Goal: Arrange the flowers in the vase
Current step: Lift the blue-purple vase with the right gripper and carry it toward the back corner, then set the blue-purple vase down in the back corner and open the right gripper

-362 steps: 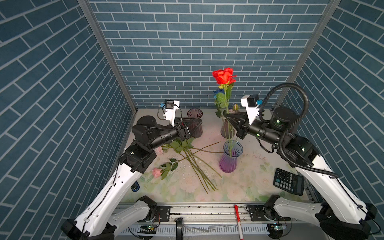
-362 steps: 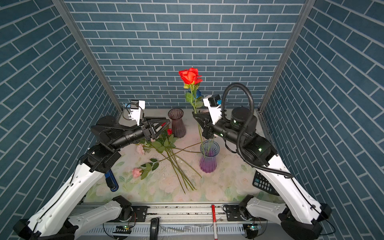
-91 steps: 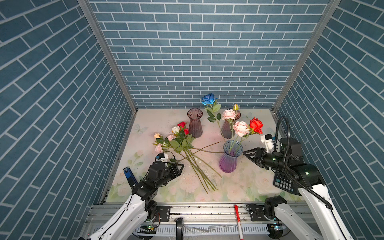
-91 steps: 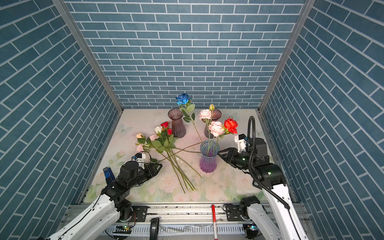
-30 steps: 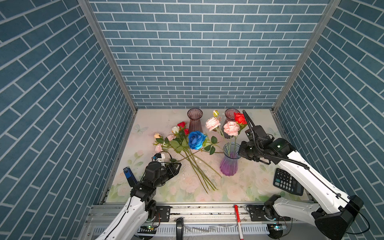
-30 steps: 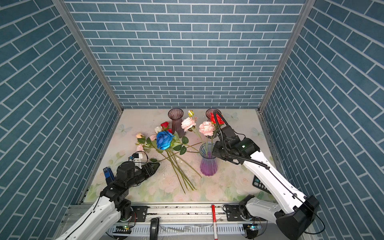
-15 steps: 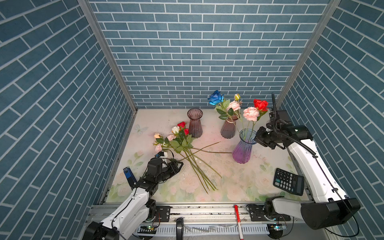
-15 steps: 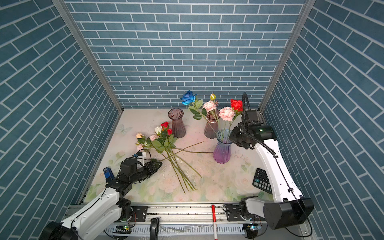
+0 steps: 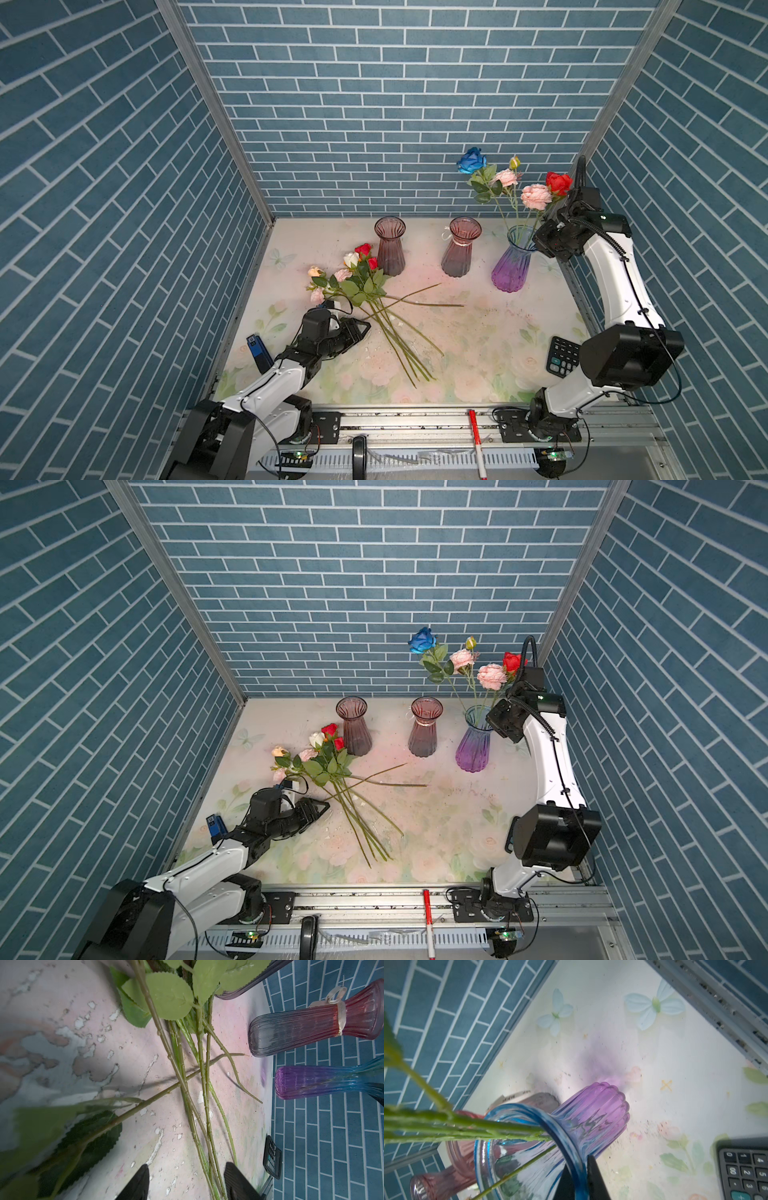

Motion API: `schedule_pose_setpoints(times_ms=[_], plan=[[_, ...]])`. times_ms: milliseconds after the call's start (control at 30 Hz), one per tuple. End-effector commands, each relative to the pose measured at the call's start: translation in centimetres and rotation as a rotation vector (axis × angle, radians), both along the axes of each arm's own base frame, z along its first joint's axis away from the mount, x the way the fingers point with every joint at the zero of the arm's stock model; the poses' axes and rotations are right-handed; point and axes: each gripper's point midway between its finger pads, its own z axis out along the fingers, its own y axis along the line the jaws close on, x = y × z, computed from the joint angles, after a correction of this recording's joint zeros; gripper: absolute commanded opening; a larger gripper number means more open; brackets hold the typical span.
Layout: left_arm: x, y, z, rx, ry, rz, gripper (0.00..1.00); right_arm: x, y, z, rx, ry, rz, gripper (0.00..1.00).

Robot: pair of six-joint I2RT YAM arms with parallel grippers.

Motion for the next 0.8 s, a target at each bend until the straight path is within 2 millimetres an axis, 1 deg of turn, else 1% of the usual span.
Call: schedule_pose_setpoints(times_ms=[0, 67, 100, 233, 367, 533, 600, 667, 767], plan=[[1.3, -0.7, 1.4, -0.013, -0.056, -0.033, 0.6, 4.7, -1.7, 5.6, 0.014, -0.238, -0.097, 0.0], [1.5, -0.9, 1.3, -0.015, -0.046, -0.046, 0.6, 6.3, -2.5, 5.7, 0.029, -0.263, -0.136, 0.0], [1.5, -1.0, 1.1, -0.017, -0.041, -0.051, 0.6, 7.1, -3.4, 5.8, 0.007, -0.282, -0.17, 0.0], [1.8, -1.4, 1.0, -0.029, -0.035, -0.064, 0.6, 9.7, -5.4, 6.4, -0.035, -0.338, -0.232, 0.0], [1.8, -1.3, 1.0, -0.027, -0.034, -0.06, 0.6, 12.2, -6.7, 6.0, -0.036, -0.342, -0.255, 0.0], [1.8, -1.3, 0.9, -0.025, -0.031, -0.059, 0.6, 14.8, -7.7, 5.4, -0.027, -0.346, -0.257, 0.0], [1.8, -1.3, 0.9, -0.024, -0.03, -0.06, 0.6, 15.6, -8.0, 4.7, -0.017, -0.34, -0.265, 0.0], [1.8, -1.3, 0.8, -0.022, -0.023, -0.06, 0.6, 16.2, -8.1, 4.0, 0.003, -0.328, -0.268, 0.0], [1.9, -1.4, 0.7, -0.023, -0.016, -0.063, 0.6, 16.7, -8.3, 3.0, 0.007, -0.307, -0.273, 0.0]])
